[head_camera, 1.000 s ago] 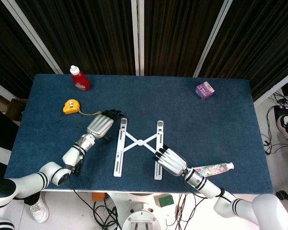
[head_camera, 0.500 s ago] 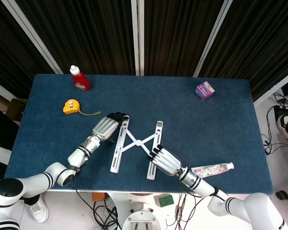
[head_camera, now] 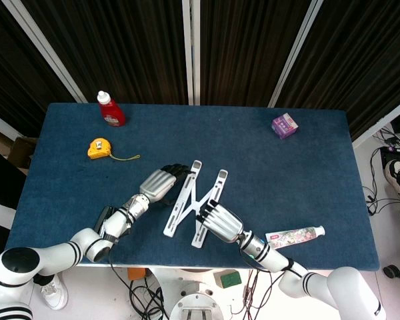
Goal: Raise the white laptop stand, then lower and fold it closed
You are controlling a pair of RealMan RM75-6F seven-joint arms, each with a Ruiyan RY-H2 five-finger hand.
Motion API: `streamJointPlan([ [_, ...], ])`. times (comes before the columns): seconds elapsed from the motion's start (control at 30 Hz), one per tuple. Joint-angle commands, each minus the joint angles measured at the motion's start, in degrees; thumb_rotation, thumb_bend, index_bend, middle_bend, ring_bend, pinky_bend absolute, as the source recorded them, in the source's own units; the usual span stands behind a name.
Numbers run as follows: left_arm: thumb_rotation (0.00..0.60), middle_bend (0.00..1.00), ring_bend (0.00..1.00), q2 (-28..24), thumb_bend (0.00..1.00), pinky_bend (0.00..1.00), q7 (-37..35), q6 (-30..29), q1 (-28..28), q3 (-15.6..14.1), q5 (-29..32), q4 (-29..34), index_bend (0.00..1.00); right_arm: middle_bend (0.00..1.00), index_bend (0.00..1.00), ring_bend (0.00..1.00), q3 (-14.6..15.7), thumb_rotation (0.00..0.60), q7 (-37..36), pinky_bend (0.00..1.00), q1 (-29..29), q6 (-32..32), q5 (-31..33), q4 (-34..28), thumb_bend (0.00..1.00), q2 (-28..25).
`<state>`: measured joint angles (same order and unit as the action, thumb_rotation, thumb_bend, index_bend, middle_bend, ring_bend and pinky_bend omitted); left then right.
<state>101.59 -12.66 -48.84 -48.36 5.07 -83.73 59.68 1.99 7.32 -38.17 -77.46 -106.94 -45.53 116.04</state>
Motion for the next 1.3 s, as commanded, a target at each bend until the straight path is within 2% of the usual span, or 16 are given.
streamJointPlan([
  [0.03, 0.600, 0.07, 0.06, 0.0, 0.05, 0.16, -0.1, 0.1, -0.1, -0.2, -0.1, 0.3, 0.12, 0.67, 0.64, 0.59, -0.1, 0.600, 0.1, 0.63, -0.4, 0.0, 0.2, 0.4, 0.00, 0.5],
  [0.2, 0.600, 0.07, 0.06, -1.0, 0.05, 0.16, 0.0, -0.7, 0.5, 0.0, 0.4, 0.8, 0.12, 0.65, 0.64, 0.59, 0.4, 0.600, 0.0, 0.63, -0.8, 0.1, 0.2, -0.7, 0.00, 0.2],
  [0.3, 0.600, 0.07, 0.06, -3.0, 0.05, 0.16, 1.1, -2.1, 1.4, 0.2, 0.8, 2.3, 0.12, 0.57, 0.55, 0.55, 1.1, 0.600, 0.3, 0.60, -1.2, 1.4, 0.2, -4.6, 0.00, -2.2],
  [0.37, 0.600, 0.07, 0.06, -5.3, 0.05, 0.16, 2.1, -3.6, 2.7, 0.4, 1.4, 4.6, 0.12, 0.48, 0.45, 0.47, 1.5, 0.600, 1.8, 0.51, -2.2, 3.9, 0.3, -10.3, 0.00, -5.6],
  [0.5, 0.600, 0.07, 0.06, -10.2, 0.05, 0.16, 3.4, -7.8, 5.8, 0.7, 2.3, 10.3, 0.12, 0.22, 0.08, 0.16, -0.3, 0.600, 9.7, 0.17, -6.2, 15.3, 3.6, -26.7, 0.00, -15.2],
  [0.57, 0.600, 0.07, 0.06, -12.4, 0.05, 0.16, 3.6, -10.1, 7.6, 0.6, 2.4, 13.2, 0.12, 0.11, 0.01, 0.05, -2.6, 0.600, 15.0, 0.07, -8.4, 22.8, 7.8, -35.4, 0.00, -19.8],
  [0.67, 0.600, 0.06, 0.06, -14.6, 0.04, 0.16, 3.7, -13.0, 10.0, 0.0, 2.2, 16.2, 0.12, 0.03, 0.00, 0.00, -5.9, 0.600, 22.0, 0.00, -11.4, 32.5, 15.0, -43.4, 0.00, -24.2],
  [0.83, 0.600, 0.07, 0.06, -15.8, 0.04, 0.16, 3.3, -14.7, 12.8, -1.7, 2.3, 18.0, 0.12, 0.00, 0.00, 0.00, -9.7, 0.600, 30.3, 0.00, -15.6, 42.4, 28.5, -48.3, 0.00, -26.0],
  [1.03, 0.600, 0.06, 0.06, -16.4, 0.04, 0.16, 2.2, -15.5, 15.0, -2.4, 2.7, 18.1, 0.12, 0.00, 0.00, 0.00, -10.5, 0.600, 38.4, 0.00, -20.1, 43.6, 38.8, -46.6, 0.00, -24.1],
  [1.3, 0.600, 0.06, 0.06, -17.3, 0.03, 0.16, 1.0, -16.6, 17.0, -2.0, 3.7, 17.7, 0.12, 0.00, 0.00, 0.00, -9.0, 0.600, 41.9, 0.00, -25.4, 43.6, 48.3, -43.5, 0.00, -21.1],
])
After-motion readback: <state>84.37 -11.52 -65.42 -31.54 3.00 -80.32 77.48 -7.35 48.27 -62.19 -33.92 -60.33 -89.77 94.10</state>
